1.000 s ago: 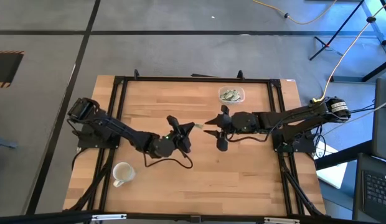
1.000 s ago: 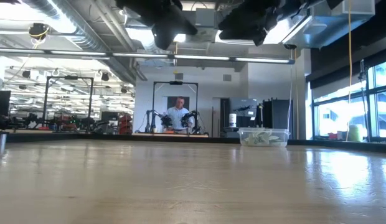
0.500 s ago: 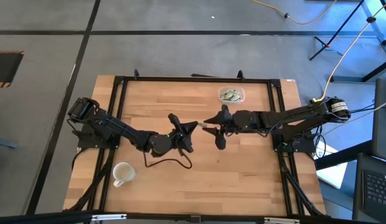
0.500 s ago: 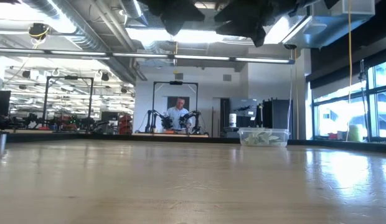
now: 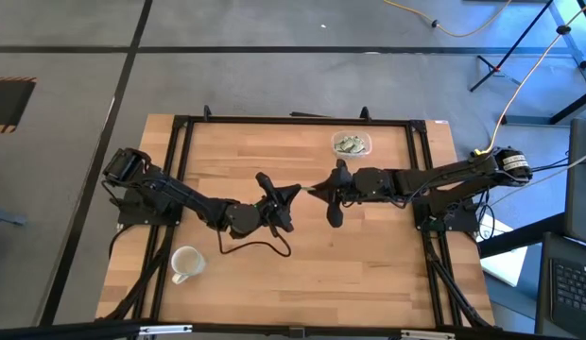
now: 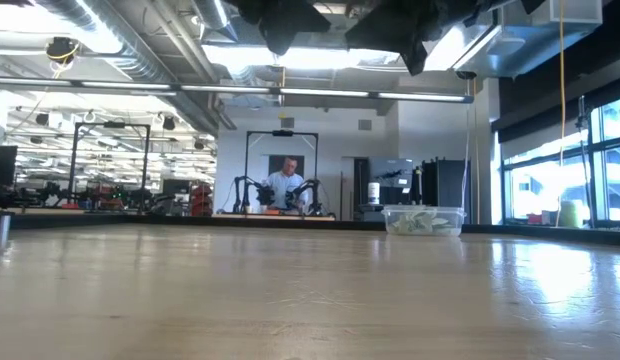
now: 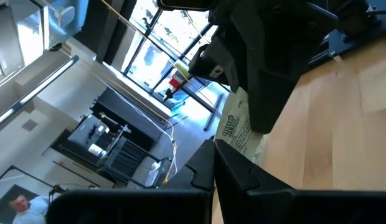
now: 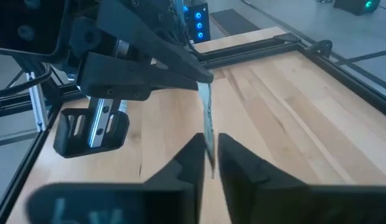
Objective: Pick and place Stevia / Truvia into bins
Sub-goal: Put the green stevia packet into the transparent container
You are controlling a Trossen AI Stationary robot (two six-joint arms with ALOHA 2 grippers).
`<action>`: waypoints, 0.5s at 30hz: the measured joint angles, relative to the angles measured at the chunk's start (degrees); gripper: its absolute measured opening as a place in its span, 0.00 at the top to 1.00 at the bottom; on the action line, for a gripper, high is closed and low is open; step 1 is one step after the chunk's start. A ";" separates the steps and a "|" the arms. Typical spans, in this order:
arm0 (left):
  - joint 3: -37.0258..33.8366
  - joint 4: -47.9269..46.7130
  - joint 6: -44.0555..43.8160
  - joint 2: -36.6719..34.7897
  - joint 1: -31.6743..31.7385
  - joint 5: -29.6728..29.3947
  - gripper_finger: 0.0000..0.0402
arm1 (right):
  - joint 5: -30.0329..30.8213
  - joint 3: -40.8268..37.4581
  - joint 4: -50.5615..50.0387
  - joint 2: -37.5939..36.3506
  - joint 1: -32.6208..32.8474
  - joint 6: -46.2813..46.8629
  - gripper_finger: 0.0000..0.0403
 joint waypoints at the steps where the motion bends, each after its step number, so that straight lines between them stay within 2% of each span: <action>1: 0.00 -0.03 0.00 0.00 0.00 0.00 0.99 | 0.00 0.00 -0.02 0.00 0.00 -0.02 0.92; 4: 0.00 -0.46 0.00 0.00 0.00 -0.04 0.99 | 0.00 0.00 -0.04 0.00 0.00 -0.03 0.98; 8: 0.00 -0.60 0.45 0.00 -0.01 -0.07 0.97 | 0.00 0.00 -0.06 0.00 0.00 0.46 0.98; 12: 0.00 -1.40 -1.61 0.00 -0.04 -0.23 0.87 | 0.00 0.00 -0.06 0.00 0.00 0.45 0.99; 15: 0.00 -1.63 -3.54 -0.18 -0.59 -5.15 0.78 | 0.04 0.01 -0.73 -0.31 -0.48 0.19 0.99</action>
